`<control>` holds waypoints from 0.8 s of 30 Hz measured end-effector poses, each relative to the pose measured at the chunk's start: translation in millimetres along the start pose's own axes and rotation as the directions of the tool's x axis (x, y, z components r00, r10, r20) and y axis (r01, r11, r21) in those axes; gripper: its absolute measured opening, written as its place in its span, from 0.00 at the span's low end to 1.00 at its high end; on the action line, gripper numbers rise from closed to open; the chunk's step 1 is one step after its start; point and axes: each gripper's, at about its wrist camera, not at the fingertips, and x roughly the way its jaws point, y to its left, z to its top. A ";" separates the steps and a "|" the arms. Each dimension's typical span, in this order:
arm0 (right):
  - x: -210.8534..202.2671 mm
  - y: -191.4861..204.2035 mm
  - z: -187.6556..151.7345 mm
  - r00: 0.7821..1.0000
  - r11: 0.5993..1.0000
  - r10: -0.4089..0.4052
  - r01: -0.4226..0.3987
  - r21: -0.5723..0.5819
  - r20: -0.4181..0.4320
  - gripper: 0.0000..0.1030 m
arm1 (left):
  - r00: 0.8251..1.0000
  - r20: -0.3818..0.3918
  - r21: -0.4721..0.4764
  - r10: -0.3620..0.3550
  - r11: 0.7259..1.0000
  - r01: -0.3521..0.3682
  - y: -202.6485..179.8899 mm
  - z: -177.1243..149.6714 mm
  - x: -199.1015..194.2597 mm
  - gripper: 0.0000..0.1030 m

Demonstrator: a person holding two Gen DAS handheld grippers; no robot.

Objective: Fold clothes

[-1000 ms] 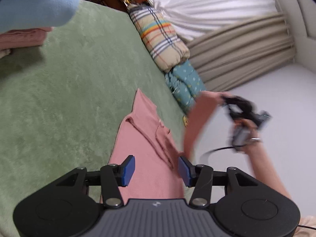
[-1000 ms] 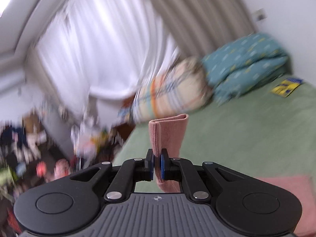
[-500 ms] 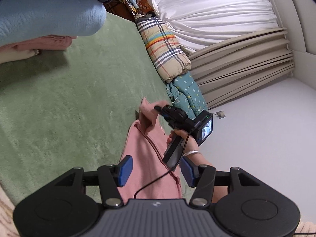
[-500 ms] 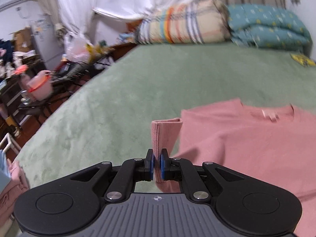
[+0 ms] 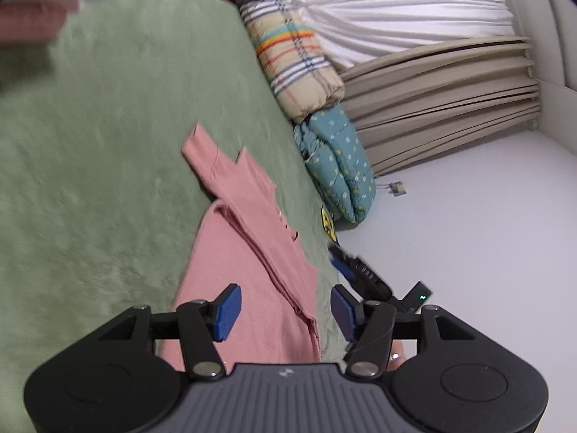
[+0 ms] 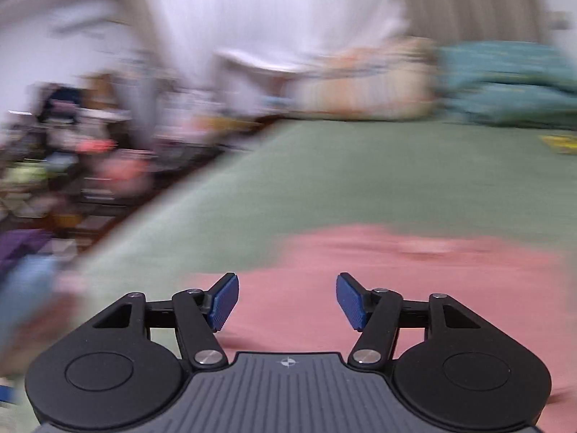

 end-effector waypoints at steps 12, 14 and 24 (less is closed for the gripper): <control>127.2 -148.2 33.8 0.981 0.961 -0.040 0.091 0.262 -0.191 0.45 | 0.990 -0.081 -0.037 0.114 0.992 -0.118 24.2 5.5 53.4 0.53; 133.5 -153.0 32.2 0.979 0.953 -0.033 0.092 0.290 -0.202 0.32 | 0.990 -0.073 -0.053 0.124 0.990 -0.128 26.1 9.1 49.4 0.53; 137.5 -206.0 5.3 0.981 0.873 -0.067 0.146 0.465 -0.182 0.00 | 0.978 -0.085 -0.032 0.189 0.981 -0.192 21.0 10.0 41.2 0.53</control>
